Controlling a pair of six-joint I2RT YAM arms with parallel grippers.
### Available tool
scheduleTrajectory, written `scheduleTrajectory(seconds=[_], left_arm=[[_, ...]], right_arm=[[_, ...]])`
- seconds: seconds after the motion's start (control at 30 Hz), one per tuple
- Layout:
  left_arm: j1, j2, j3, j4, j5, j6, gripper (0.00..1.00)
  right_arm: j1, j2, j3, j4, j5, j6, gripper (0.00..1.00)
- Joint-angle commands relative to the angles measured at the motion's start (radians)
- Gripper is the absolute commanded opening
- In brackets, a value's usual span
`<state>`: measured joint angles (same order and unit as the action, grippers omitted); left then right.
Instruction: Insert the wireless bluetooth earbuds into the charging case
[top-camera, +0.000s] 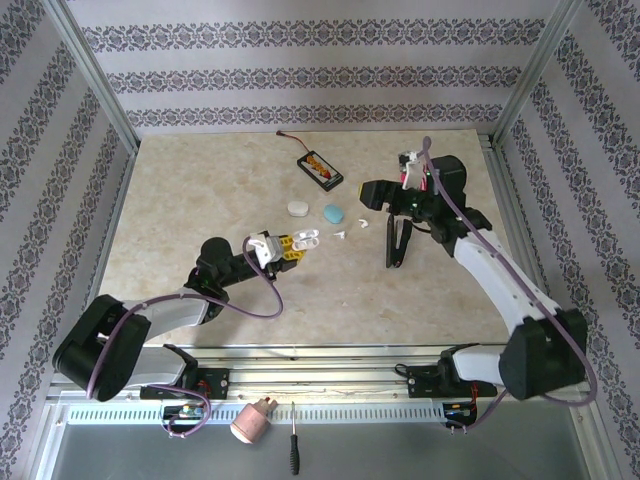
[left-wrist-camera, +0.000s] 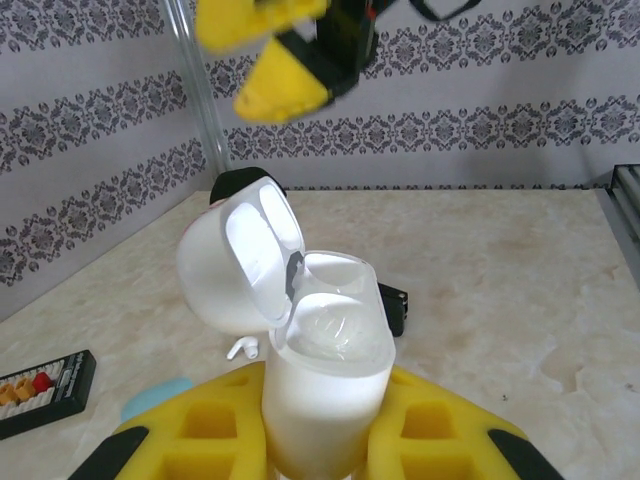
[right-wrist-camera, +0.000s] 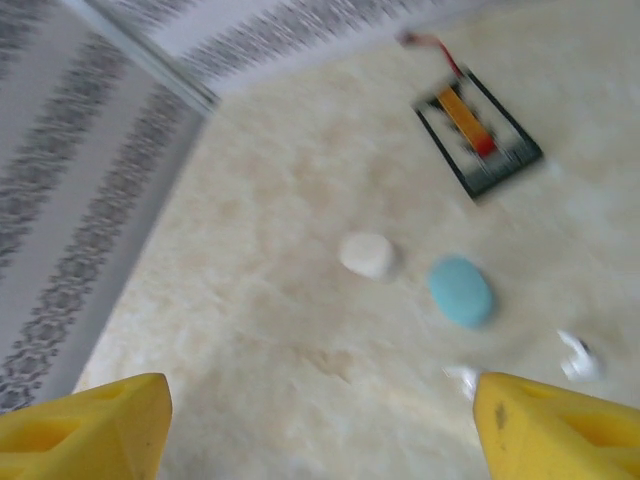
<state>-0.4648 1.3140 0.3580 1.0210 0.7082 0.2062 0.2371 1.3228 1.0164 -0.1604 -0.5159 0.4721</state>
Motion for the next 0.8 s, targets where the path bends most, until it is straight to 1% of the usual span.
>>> scheduleTrajectory(seconds=[0.0,0.17,0.27,0.53,0.77], left_arm=[[-0.012,0.016,-0.022,0.141,-0.024,0.013,0.00],[-0.013,0.054,-0.039,0.193,-0.038,0.010,0.00],[-0.012,0.075,-0.045,0.214,-0.031,0.008,0.00],[-0.013,0.120,-0.050,0.238,-0.019,0.041,0.00],[-0.014,0.135,-0.054,0.252,-0.017,0.044,0.00]], right_arm=[[-0.003,0.080,0.027,-0.121,0.063,0.062,0.75],[0.014,0.207,0.026,-0.096,0.126,0.135,0.60],[0.039,0.274,0.038,-0.097,0.161,0.163,0.53],[0.124,0.422,0.081,-0.070,0.248,0.182,0.44],[0.157,0.527,0.133,-0.052,0.264,0.202,0.37]])
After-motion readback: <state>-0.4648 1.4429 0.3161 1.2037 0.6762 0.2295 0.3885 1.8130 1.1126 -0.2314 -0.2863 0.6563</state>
